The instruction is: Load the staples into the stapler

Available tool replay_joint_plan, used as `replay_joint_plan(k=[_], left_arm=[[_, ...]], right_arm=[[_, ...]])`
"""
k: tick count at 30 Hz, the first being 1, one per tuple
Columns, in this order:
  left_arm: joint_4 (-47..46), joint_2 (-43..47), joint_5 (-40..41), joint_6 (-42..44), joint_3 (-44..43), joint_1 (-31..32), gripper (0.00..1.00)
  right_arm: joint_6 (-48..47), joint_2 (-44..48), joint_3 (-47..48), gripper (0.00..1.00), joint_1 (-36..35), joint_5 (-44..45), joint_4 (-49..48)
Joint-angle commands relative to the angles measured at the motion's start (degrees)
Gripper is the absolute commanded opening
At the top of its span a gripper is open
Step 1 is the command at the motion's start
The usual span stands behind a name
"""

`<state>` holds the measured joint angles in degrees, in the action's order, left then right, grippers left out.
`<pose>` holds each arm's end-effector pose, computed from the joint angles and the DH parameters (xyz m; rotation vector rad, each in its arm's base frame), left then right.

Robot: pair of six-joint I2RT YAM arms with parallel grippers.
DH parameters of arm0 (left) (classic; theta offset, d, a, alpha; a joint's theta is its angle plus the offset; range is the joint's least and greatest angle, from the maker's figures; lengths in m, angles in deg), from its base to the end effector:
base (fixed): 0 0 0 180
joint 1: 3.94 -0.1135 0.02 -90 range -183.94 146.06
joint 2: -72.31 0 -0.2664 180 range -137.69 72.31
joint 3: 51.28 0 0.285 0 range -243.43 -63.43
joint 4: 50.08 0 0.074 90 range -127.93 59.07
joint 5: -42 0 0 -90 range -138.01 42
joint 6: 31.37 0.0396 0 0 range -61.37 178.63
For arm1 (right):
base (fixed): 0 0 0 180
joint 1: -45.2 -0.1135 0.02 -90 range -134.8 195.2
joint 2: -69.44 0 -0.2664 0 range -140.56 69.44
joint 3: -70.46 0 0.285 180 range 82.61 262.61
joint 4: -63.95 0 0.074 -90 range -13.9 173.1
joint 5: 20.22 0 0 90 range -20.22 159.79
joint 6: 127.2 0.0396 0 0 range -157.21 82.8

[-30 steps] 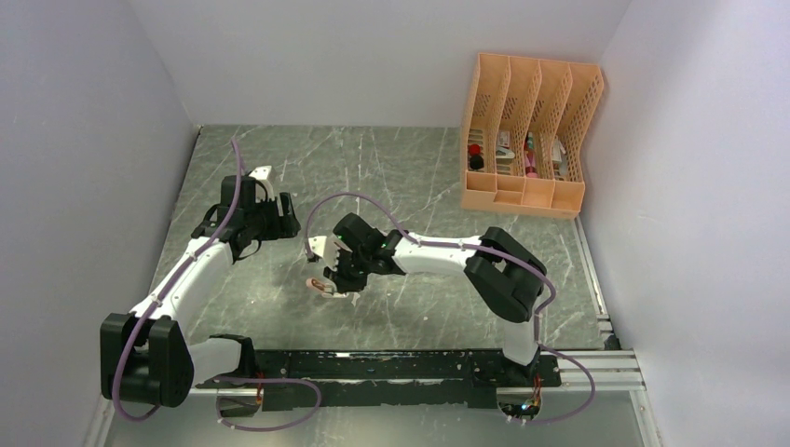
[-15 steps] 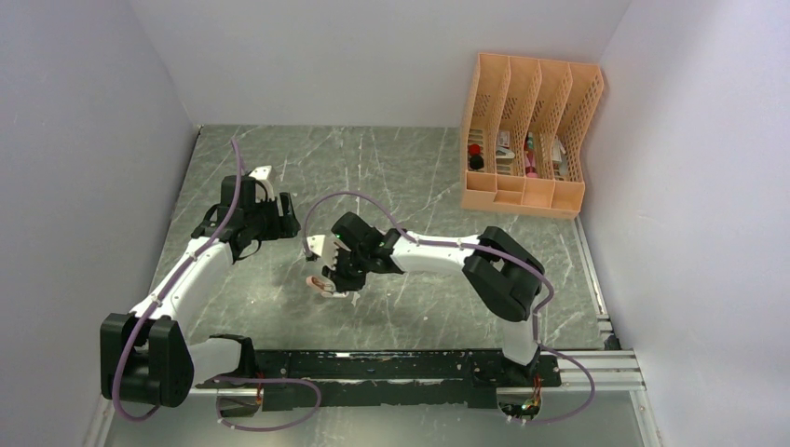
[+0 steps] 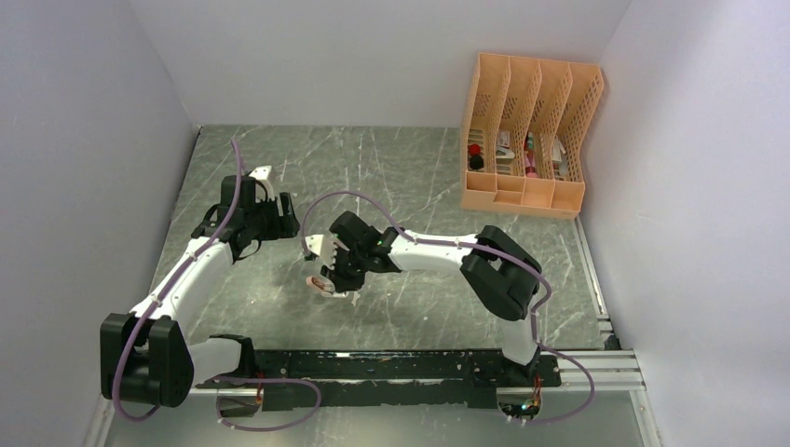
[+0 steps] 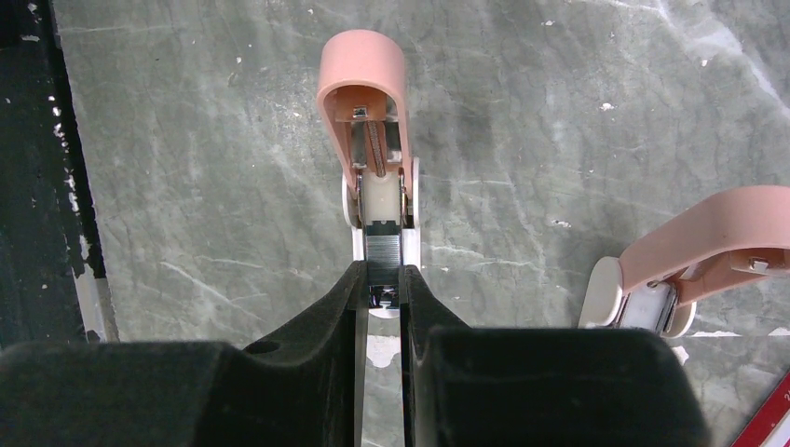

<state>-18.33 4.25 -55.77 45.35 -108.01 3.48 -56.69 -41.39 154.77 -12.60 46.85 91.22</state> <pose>0.2796 -0.0418 0.2273 -0.0507 2.3380 -0.3384 0.2187 0.3763 0.1461 -1.7371 1.8998 0.7677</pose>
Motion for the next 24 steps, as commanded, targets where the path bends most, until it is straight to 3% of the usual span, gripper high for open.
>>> replay_joint_plan(k=[1, 24], left_arm=[[0.37, -0.06, -0.80, 0.45, -2.28, -0.56, 0.74], [0.36, 0.02, -0.93, 0.45, -2.34, -0.56, 0.74]], right_arm=[[0.07, -1.69, 1.23, 0.09, 0.25, 1.86, 0.56], [-0.48, -1.92, 1.99, 0.11, -1.46, 11.19, 2.84]])
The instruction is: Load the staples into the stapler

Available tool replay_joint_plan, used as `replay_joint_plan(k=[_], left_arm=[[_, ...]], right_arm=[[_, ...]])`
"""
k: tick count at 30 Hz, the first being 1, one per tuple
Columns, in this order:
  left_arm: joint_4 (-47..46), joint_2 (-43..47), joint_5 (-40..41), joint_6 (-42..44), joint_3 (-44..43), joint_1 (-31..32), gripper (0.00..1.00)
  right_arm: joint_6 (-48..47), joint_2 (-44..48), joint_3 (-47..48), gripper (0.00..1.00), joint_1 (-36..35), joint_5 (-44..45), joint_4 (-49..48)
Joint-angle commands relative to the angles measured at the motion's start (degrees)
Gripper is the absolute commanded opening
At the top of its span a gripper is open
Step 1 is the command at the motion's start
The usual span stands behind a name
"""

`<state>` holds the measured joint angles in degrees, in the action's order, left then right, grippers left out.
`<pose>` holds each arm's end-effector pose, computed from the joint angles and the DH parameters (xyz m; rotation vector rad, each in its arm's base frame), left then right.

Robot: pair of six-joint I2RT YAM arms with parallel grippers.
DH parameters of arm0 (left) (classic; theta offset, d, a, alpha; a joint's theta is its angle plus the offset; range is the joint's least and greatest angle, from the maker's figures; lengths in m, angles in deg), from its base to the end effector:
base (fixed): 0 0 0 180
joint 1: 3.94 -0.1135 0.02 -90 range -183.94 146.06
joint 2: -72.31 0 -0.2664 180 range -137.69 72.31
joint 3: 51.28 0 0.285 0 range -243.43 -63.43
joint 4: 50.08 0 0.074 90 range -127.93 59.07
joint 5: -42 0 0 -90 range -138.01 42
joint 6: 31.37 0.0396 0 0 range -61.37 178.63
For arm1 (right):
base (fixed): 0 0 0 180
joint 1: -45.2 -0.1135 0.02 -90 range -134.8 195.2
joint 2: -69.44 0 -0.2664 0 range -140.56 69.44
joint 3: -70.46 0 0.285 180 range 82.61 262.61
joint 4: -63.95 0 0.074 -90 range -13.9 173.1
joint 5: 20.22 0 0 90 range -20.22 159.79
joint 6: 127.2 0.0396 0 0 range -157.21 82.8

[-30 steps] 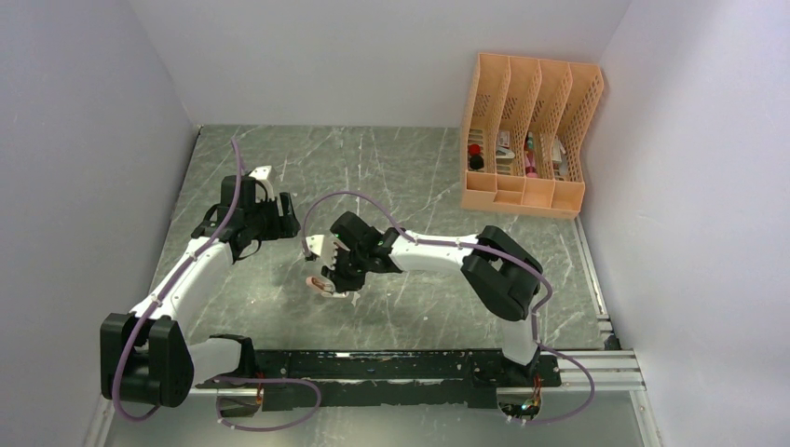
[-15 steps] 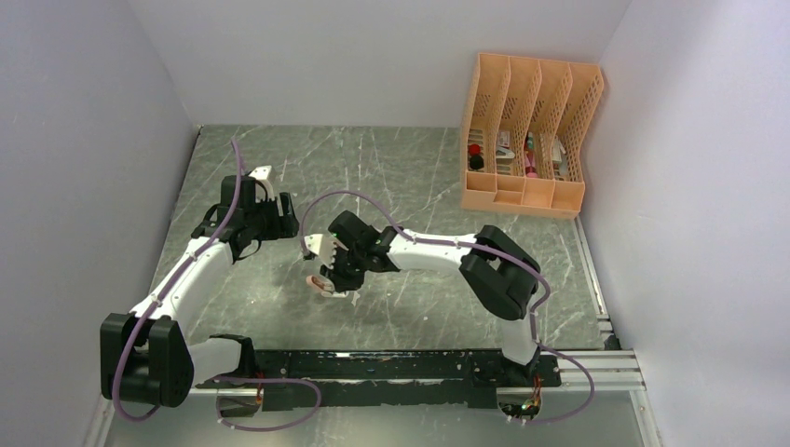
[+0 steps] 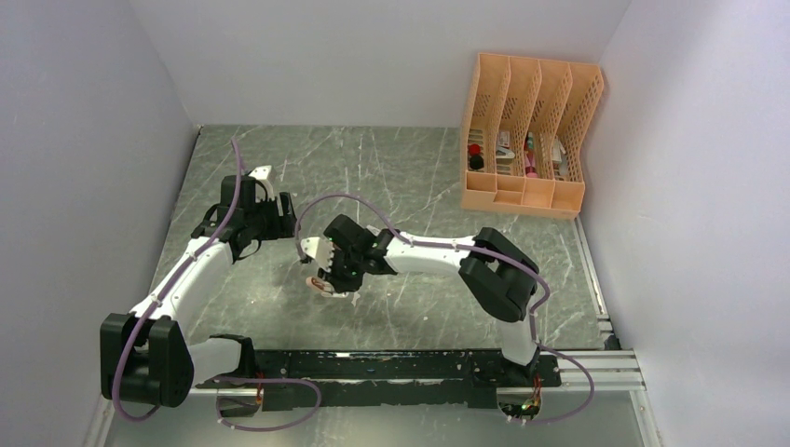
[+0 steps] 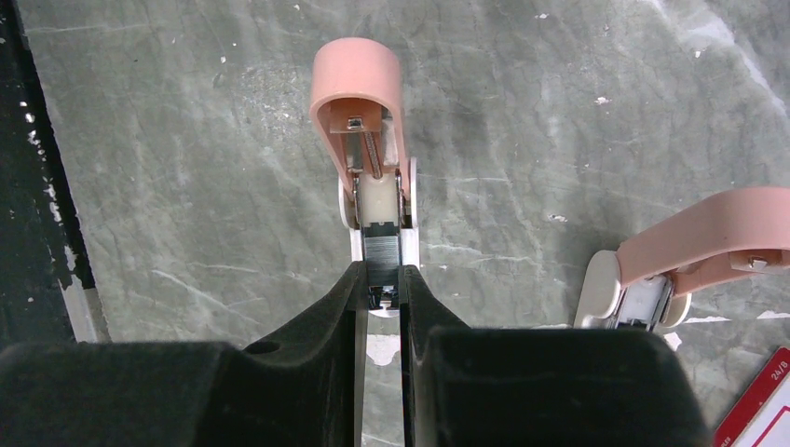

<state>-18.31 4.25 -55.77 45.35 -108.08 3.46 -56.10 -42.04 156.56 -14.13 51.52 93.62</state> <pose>0.2797 -0.0417 0.2277 -0.0510 2.3371 -0.3383 0.2132 0.3839 0.1478 -1.7400 1.9317 0.6740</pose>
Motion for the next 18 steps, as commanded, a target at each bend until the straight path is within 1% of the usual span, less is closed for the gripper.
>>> replay_joint_plan(k=[1, 9, 18], left_arm=[[0.33, 0.02, -0.93, 0.45, -2.26, -0.54, 0.74], [0.33, -0.06, -0.99, 0.45, -2.32, -0.54, 0.74], [0.33, -0.13, -0.99, 0.45, -2.30, -0.54, 0.74]], right_arm=[[-1.10, -1.21, 0.08, 0.11, 0.01, 6.78, 0.35], [-1.26, -0.98, -0.61, 0.13, -0.75, 9.82, -0.03], [-1.55, -0.98, -0.96, 0.16, -1.31, 11.01, -0.55]])
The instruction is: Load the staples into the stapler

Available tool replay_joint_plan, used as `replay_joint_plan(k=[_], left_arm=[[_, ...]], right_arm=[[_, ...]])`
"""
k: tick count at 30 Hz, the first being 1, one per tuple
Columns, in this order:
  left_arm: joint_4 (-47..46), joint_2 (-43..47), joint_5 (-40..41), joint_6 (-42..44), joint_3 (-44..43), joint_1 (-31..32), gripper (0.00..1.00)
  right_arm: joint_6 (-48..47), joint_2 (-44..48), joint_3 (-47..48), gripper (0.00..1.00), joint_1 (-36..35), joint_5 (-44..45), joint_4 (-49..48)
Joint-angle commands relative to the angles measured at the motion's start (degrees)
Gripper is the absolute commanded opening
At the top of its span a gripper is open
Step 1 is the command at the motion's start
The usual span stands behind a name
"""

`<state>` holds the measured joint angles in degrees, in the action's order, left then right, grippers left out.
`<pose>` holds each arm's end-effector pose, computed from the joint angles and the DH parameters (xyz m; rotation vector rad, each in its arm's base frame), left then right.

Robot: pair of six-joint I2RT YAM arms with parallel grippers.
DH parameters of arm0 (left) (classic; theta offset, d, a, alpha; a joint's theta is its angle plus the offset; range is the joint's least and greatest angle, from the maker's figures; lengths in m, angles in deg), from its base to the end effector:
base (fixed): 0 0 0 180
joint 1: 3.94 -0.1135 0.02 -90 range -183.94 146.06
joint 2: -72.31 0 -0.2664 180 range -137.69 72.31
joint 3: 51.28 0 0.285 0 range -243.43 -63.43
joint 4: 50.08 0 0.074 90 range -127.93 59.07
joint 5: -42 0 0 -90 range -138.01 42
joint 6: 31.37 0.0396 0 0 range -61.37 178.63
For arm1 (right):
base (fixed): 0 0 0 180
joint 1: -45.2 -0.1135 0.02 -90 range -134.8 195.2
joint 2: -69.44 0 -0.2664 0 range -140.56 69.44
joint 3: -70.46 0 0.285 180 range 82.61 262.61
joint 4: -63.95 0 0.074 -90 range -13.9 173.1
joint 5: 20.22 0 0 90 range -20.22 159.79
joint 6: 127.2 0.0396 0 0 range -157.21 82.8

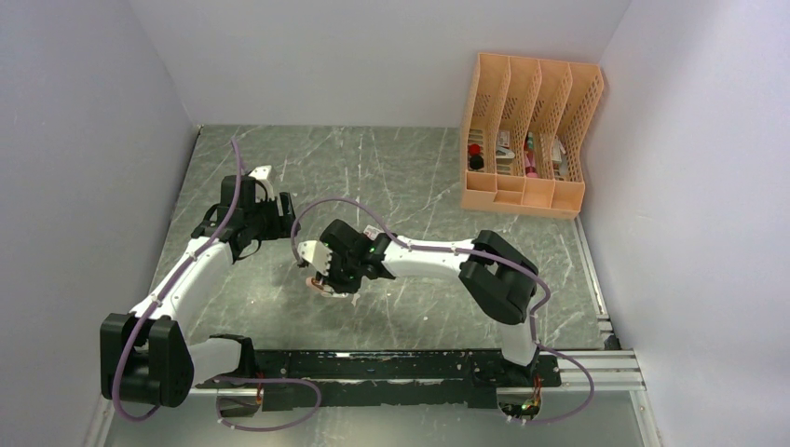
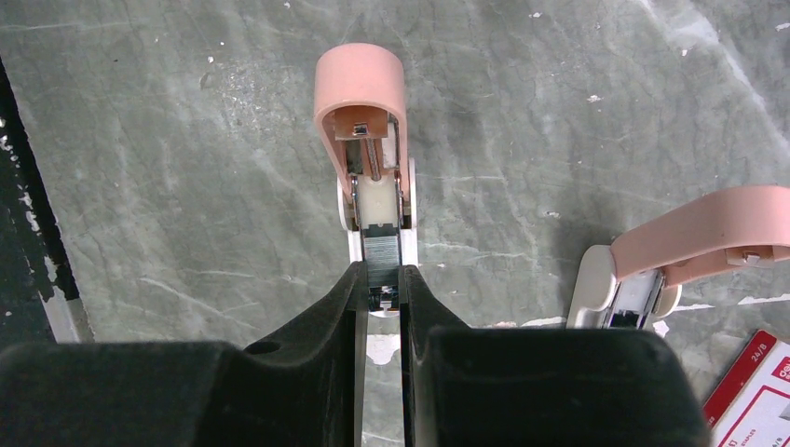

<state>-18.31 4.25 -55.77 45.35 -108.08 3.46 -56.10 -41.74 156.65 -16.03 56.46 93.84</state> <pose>0.2797 -0.0417 0.2277 -0.0510 2.3371 -0.3383 0.2034 0.3895 0.1495 -1.7419 1.9223 0.5785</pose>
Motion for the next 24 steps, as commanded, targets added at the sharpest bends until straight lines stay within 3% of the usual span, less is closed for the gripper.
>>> replay_joint_plan(k=[1, 24], left_arm=[[0.33, -0.15, -0.95, 0.45, -2.31, -0.55, 0.74], [0.14, -0.15, -0.72, 0.45, -2.36, -0.63, 0.74]], right_arm=[[-1.66, -1.28, -1.09, 0.16, 0.51, 6.07, -0.74], [-2.54, -1.80, -2.01, 0.15, -0.73, 9.76, -0.83]])
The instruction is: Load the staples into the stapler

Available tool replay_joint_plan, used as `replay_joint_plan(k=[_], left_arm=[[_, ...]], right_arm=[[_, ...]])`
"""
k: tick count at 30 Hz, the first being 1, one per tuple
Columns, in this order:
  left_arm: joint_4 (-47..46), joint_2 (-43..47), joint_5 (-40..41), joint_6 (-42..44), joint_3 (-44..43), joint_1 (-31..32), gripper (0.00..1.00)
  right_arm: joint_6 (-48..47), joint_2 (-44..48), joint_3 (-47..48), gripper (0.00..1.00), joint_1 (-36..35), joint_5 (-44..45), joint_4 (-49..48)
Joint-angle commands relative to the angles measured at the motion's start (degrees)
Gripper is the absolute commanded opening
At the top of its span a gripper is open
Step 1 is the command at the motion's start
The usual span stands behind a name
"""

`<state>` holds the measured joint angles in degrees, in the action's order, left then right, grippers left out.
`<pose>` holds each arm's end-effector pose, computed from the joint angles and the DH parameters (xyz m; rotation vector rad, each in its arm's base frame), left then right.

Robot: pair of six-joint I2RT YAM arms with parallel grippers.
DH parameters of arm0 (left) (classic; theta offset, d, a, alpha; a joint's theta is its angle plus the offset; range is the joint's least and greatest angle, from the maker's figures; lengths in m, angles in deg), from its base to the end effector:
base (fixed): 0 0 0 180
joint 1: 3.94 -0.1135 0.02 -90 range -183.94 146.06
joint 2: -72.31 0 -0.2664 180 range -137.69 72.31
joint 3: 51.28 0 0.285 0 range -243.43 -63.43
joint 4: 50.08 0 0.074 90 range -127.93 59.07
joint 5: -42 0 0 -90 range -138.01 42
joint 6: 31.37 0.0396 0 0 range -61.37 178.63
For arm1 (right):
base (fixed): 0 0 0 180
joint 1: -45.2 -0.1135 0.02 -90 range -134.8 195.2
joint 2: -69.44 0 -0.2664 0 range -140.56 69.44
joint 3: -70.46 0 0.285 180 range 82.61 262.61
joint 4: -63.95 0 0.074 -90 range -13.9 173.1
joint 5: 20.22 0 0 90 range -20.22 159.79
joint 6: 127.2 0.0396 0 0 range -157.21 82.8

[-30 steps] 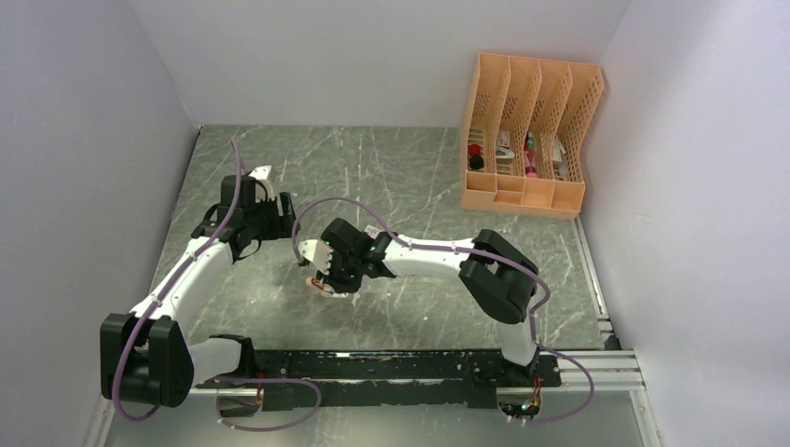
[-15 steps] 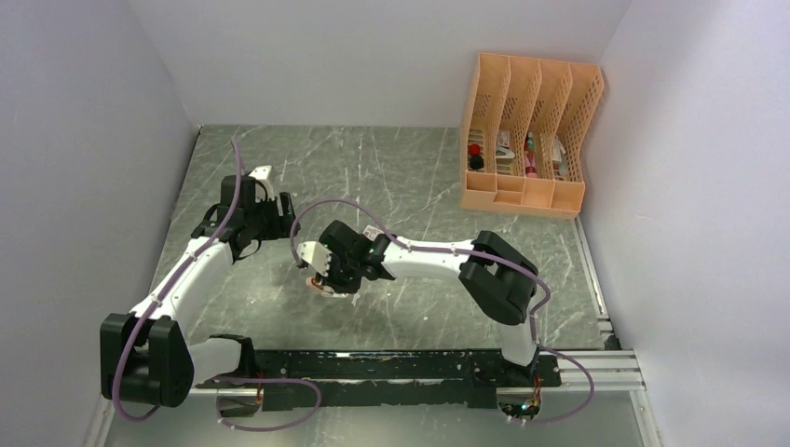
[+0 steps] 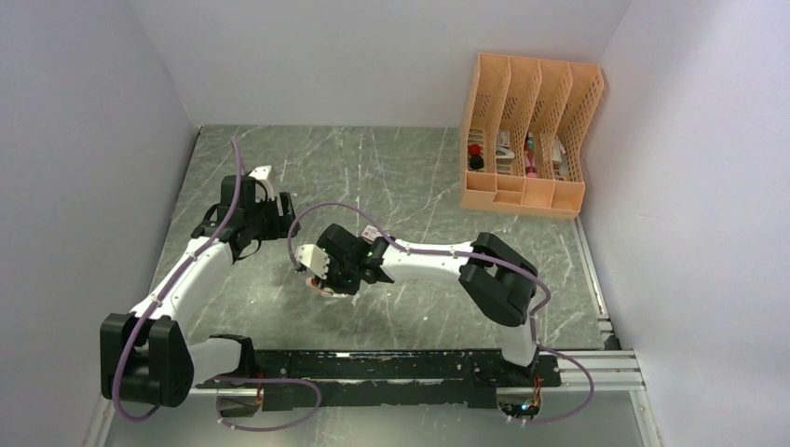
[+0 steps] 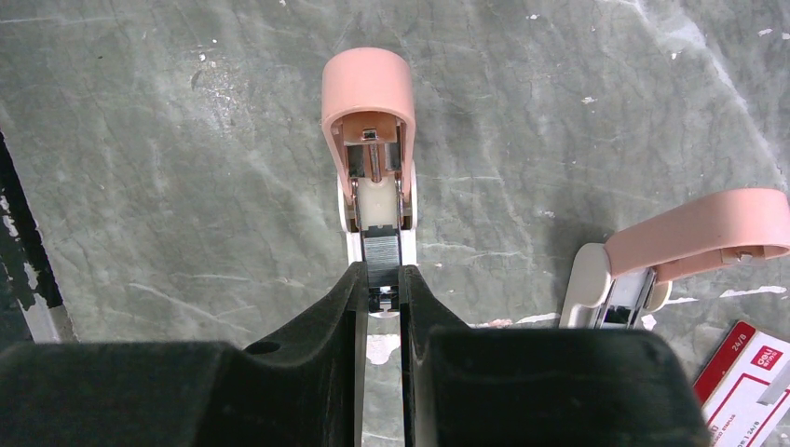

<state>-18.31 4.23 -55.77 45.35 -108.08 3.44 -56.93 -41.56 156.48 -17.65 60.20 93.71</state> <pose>0.2798 -0.0416 0.2276 -0.0514 2.3374 -0.3381 0.1945 0.3937 0.1495 -1.7567 1.8960 0.5031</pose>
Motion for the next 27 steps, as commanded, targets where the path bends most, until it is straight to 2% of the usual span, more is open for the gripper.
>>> replay_joint_plan(k=[1, 21, 23, 27], left_arm=[[0.12, -0.05, -0.54, 0.45, -2.34, -0.63, 0.74], [0.25, -0.92, -0.42, 0.22, -2.50, -0.62, 0.73], [0.25, -0.84, -0.43, 0.27, -2.49, -0.62, 0.73], [0.29, -0.66, -0.27, 0.35, -2.48, -0.61, 0.73]], right_arm=[[-1.65, -2.00, -1.95, 0.15, 0.89, 6.06, -0.80], [-1.01, -1.71, -3.42, 0.15, 0.89, 5.14, -1.43], [-0.97, -1.83, -3.14, 0.17, 0.89, 4.74, -1.20], [-1.01, -1.66, -3.11, 0.28, 0.86, 4.34, -1.34]])
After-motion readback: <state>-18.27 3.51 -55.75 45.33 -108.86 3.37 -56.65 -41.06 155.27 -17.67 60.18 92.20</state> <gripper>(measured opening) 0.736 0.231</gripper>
